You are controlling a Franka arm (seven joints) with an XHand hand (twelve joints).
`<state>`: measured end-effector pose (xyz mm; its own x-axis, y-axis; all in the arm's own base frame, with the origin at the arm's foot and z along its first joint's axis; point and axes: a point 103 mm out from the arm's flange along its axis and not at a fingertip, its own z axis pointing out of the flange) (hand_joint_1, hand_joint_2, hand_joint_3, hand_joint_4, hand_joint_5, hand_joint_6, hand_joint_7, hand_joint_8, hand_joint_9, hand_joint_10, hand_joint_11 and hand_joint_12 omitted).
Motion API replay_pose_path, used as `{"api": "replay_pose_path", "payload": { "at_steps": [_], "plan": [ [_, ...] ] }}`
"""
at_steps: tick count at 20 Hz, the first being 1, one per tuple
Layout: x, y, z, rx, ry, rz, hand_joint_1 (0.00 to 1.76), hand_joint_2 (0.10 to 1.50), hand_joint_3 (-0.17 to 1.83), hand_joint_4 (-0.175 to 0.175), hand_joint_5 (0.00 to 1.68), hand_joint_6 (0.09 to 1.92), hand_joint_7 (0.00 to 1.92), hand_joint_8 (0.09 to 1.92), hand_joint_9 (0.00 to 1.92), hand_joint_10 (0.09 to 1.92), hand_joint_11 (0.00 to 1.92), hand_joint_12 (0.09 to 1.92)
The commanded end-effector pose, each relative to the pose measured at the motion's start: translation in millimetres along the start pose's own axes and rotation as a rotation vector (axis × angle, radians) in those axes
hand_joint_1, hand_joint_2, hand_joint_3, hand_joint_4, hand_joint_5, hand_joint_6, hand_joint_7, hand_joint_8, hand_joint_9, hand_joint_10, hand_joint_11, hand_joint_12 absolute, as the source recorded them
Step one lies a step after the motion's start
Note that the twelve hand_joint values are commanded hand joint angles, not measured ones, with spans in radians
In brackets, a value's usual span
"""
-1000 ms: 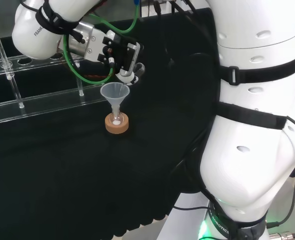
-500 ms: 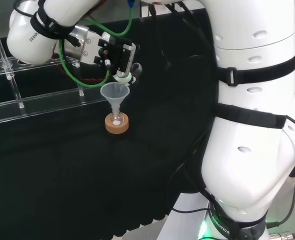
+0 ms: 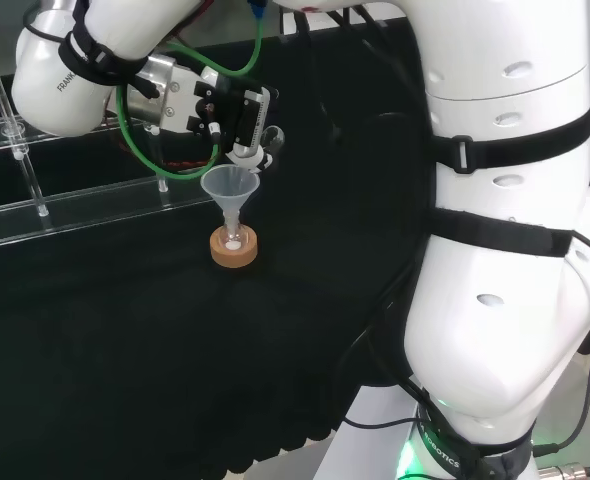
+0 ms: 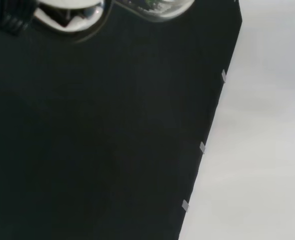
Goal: Pour all the NaCl from the weighing funnel into the round-bottom flask.
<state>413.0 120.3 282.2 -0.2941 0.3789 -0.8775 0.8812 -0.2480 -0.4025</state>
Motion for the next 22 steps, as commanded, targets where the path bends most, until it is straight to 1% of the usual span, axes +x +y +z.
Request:
{"api": "replay_pose_path", "payload": {
  "at_steps": [1,15,19,22],
  "plan": [
    [0.7,-0.8,-1.6,0.0,-0.017,0.004,1.08,0.71,0.68,0.175,1.13,0.93,0.63,0.63,1.03,0.25,0.87,1.01],
    [-0.4,-4.1,-8.3,0.001,-0.068,0.016,1.08,0.7,0.68,0.175,1.13,0.93,0.63,0.64,1.03,0.24,0.88,1.0],
    [0.9,-4.5,-8.9,0.004,-0.074,0.015,1.08,0.7,0.68,0.175,1.13,0.93,0.63,0.64,1.03,0.24,0.88,1.0],
    [0.4,-5.0,-9.1,0.001,-0.065,0.015,1.08,0.7,0.68,0.175,1.13,0.93,0.63,0.64,1.03,0.24,0.88,1.0]
  ]
}}
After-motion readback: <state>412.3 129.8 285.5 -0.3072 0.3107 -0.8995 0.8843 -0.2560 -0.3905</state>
